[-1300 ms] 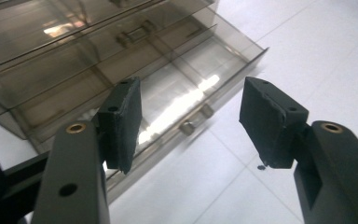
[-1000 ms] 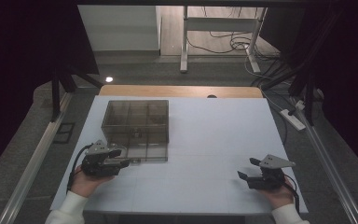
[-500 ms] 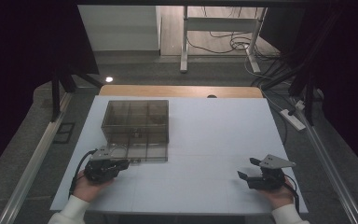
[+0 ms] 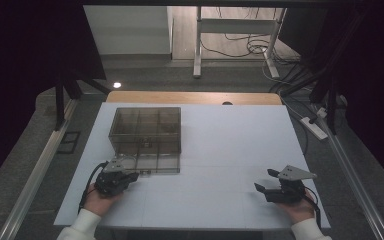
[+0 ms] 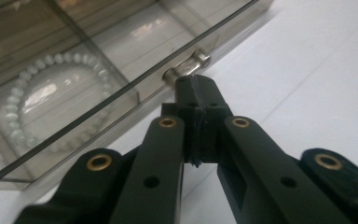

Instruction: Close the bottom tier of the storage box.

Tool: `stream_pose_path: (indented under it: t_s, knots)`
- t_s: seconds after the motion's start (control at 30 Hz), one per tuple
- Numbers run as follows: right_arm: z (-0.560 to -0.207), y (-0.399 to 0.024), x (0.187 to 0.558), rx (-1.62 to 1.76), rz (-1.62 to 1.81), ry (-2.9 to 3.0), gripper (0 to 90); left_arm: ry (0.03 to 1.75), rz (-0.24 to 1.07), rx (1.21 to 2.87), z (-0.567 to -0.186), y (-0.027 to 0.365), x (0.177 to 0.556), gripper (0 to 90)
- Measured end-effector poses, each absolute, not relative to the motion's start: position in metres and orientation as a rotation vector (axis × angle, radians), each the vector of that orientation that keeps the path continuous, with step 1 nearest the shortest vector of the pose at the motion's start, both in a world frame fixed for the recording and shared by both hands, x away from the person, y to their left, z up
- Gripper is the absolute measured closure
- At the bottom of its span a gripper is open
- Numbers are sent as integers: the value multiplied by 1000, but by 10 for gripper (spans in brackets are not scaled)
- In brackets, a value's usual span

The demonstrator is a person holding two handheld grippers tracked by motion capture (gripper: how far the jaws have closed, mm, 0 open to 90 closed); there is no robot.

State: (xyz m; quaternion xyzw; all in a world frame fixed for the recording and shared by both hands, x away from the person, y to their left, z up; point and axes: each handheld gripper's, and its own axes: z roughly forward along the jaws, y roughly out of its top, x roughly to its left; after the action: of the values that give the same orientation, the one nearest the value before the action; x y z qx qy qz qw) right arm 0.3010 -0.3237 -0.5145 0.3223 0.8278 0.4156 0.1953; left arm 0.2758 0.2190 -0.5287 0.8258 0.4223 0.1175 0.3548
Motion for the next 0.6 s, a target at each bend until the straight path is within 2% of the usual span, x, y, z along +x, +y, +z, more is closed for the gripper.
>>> stream_pose_path:
  t_s: [0.6]
  knots:
    - [-514, -324, 301, 903, 1164, 2320, 249, 1143, 344, 2155, -538, 216, 290, 890]
